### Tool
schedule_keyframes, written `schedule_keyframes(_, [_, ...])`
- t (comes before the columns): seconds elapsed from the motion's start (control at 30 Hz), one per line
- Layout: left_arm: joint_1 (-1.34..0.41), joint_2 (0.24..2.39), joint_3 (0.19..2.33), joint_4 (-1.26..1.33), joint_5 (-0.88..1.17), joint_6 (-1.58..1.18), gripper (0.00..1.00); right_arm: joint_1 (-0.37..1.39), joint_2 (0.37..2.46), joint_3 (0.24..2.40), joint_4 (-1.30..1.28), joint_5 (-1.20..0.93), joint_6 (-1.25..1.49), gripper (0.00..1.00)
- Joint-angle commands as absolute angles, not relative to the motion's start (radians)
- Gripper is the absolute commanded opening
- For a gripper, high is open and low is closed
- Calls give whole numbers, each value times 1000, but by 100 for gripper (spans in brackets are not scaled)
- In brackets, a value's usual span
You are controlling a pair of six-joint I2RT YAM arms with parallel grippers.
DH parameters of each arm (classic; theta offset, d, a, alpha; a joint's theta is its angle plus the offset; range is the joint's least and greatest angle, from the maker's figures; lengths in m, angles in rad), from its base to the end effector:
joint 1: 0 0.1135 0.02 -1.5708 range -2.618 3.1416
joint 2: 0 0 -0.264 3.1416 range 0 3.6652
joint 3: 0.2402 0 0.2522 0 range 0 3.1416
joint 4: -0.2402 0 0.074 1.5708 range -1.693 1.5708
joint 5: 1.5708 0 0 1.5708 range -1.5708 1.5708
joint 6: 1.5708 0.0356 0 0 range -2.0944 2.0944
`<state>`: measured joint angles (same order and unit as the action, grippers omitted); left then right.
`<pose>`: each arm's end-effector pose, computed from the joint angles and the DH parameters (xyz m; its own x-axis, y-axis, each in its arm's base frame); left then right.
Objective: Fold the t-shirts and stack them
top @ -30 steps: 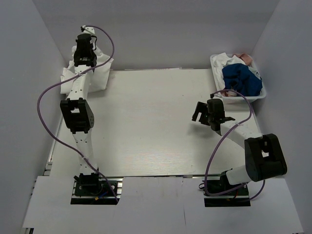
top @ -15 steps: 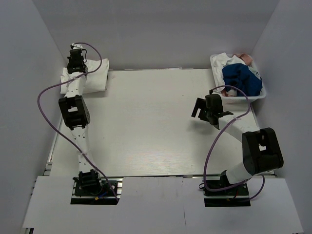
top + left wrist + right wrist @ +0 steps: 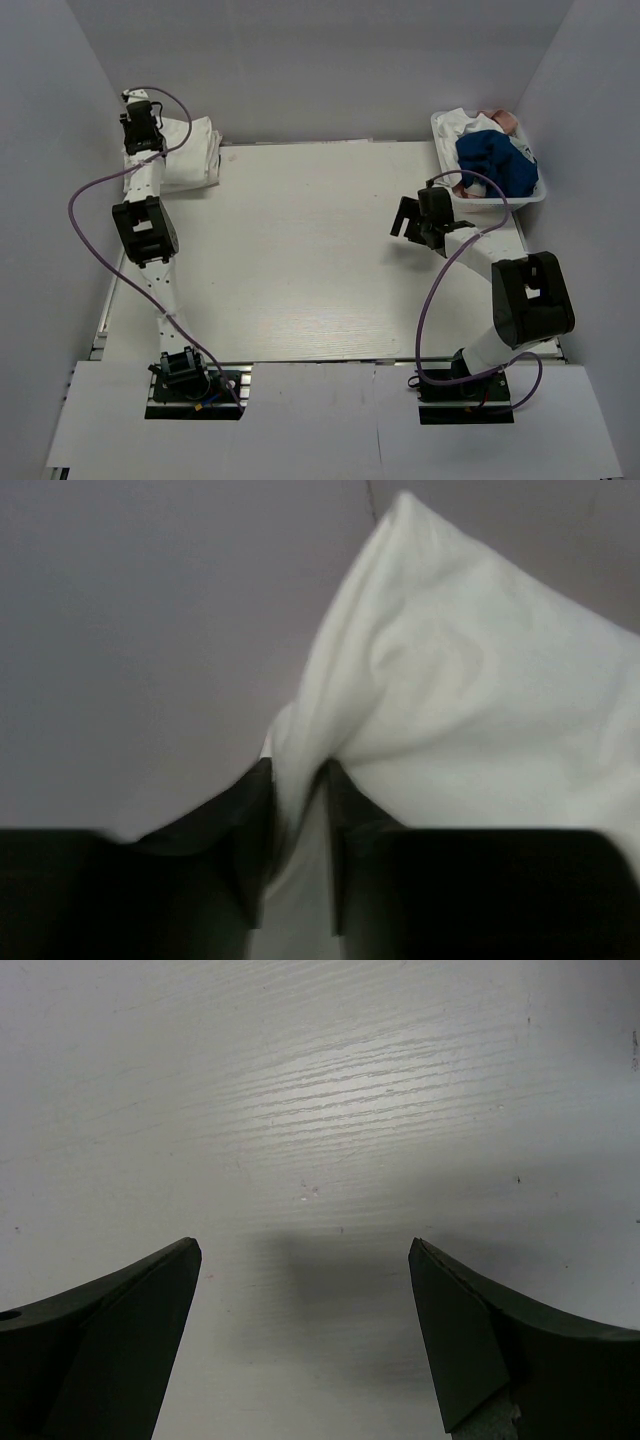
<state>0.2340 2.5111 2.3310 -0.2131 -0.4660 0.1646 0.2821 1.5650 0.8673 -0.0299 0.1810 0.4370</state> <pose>0.5631 0.1507 0.2437 -0.4678 0.0390 -0.8830 -0.5415 0.7769 0.3212 0.3150 0.0846 0.1936 -0.6400 0.2480 -0.7273 0.1393 0.9683 0.2076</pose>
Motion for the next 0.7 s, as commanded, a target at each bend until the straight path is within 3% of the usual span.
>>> schedule_keyframes(0.0, [249,2508,2361,-138,-515,138,40,284,1574,907,-38,179,440,90])
schedule_keyframes(0.03, [249,2499,2323,-138,-515,149,87,287,1572,910,-41,176,440,90])
schedule_keyframes(0.07, [249,2482,2298,-126,-491,149,100,287,1571,913,-41,173,440,90])
schedule_keyframes(0.3, [219,2316,2212,-162,-427,109,100,288,1508,885,-35,172,433,90])
schedule_keyframes(0.5, [210,2126,2123,-328,-180,-67,100,290,1338,773,-12,153,416,90])
schedule_keyframes(0.57, [167,2016,2031,-339,-77,-93,100,287,1255,729,-12,155,419,90])
schedule_keyframes(0.67, [39,1860,1847,-255,-135,-84,100,285,1149,661,-15,149,437,90])
